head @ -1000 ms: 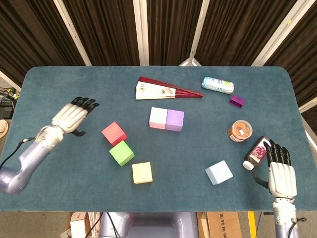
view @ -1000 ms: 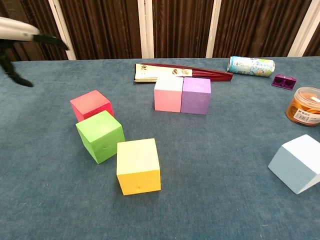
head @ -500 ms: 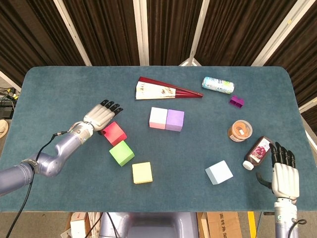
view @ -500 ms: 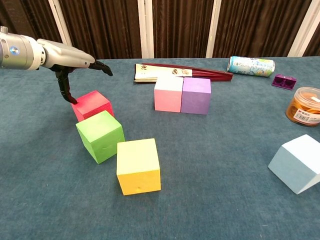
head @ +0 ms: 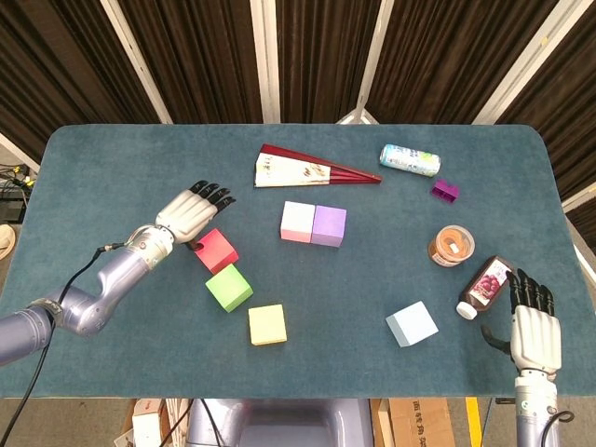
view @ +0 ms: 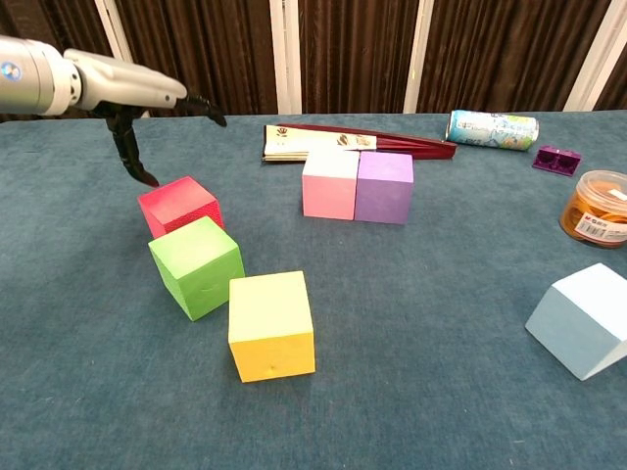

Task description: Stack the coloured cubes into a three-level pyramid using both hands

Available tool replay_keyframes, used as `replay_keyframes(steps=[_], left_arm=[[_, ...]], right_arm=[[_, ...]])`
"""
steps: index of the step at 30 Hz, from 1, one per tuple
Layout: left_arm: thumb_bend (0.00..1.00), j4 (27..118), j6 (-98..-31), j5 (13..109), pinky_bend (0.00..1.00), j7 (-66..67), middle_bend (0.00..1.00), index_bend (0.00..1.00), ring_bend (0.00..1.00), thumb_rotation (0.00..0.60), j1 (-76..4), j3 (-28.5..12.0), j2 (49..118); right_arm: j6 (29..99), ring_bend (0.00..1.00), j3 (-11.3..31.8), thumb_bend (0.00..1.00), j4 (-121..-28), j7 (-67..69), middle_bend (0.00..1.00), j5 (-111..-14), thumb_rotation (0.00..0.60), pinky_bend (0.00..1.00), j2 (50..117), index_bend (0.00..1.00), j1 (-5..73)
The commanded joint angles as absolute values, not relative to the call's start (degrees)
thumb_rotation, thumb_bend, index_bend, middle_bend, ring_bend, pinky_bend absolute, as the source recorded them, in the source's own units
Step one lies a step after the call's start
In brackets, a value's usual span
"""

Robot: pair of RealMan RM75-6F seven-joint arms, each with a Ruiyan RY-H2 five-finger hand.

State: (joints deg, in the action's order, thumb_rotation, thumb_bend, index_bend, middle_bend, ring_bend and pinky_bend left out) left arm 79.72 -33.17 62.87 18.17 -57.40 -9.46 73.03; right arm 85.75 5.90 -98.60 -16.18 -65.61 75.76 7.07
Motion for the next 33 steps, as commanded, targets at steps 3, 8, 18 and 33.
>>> replay_keyframes(steps=[3,8,18,33], left_arm=[[0.23,81.29,-32.63,62.55,0.0,17.87,0.03,0.09,0.0,0.6,-57.75,-8.9,71.16],[0.23,83.05,-28.98,60.0,0.0,18.43,0.03,0.09,0.0,0.6,-59.28,-7.17,69.95],[0.23,84.86,-28.51,60.74,0.0,18.39,0.07,0.1,0.0,0.6,-59.8,-4.34,69.62],[0.26,79.59,-31.46,65.74,0.0,12.93,0.18,0.19,0.0,0.6,-57.89,-3.71,74.85]], right_arm=[[85.47,0.0,6.66,0.27,-98.75,-16.32,0.03,-64.71,0.6,0.0,75.99,0.07,6.86],[84.71,0.0,7.25,0.27,-98.52,-16.88,0.03,-63.31,0.6,0.0,76.17,0.07,6.78],[83.52,0.0,8.36,0.27,-97.82,-16.82,0.03,-61.7,0.6,0.0,76.34,0.07,6.75],[82.78,0.0,9.01,0.27,-98.36,-16.88,0.03,-60.76,0.6,0.0,76.78,0.07,6.52]])
